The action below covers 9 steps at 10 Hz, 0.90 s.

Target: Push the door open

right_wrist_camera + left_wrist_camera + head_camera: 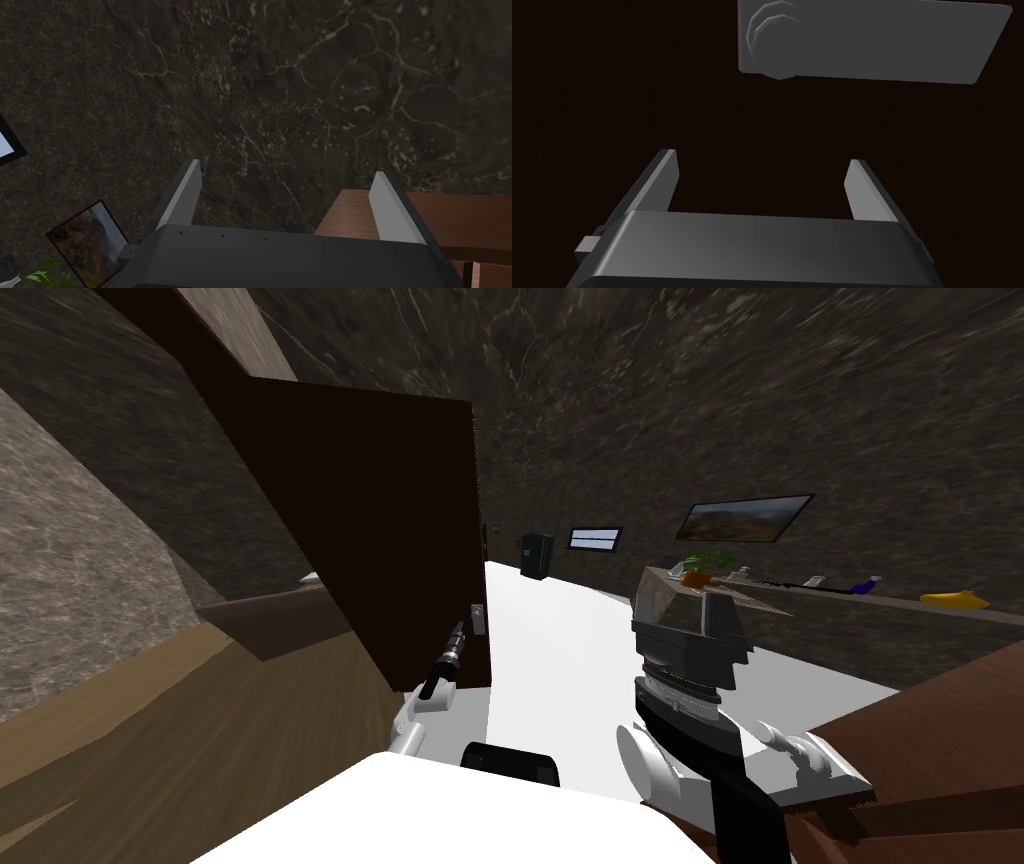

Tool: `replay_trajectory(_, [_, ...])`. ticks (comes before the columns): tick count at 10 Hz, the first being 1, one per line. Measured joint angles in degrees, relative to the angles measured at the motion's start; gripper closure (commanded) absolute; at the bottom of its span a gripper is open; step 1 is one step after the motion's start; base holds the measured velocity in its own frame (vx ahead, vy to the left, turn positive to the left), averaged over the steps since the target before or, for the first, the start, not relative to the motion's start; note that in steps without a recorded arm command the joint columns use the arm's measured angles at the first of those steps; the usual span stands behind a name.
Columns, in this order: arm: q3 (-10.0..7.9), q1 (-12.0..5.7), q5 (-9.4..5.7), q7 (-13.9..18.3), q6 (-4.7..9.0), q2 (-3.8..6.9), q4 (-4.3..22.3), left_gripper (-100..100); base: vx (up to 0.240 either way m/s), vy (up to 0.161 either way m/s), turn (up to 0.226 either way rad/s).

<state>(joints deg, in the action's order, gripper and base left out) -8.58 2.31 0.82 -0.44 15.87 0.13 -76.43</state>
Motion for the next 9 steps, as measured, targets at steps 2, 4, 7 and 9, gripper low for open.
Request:
replay_trajectory(2, [0.7,-0.32,0.2,-0.7,0.09,-2.13,0.2,-100,-0.059,-0.058,0.031])
replay_trajectory(4, [0.71,-0.25,0.24,-0.8,-0.08,-1.32,0.0,-100,0.141,0.036,-0.008])
replay_trajectory(7, [0.34,-0.64,0.11,-0.8,0.34,0.95,0.6,-100,0.214,0.046,-0.02])
replay_trajectory(9, [-0.02,-1.11,0.09,-0.9,0.81,0.85,1.3,-100,0.25,0.019,-0.017])
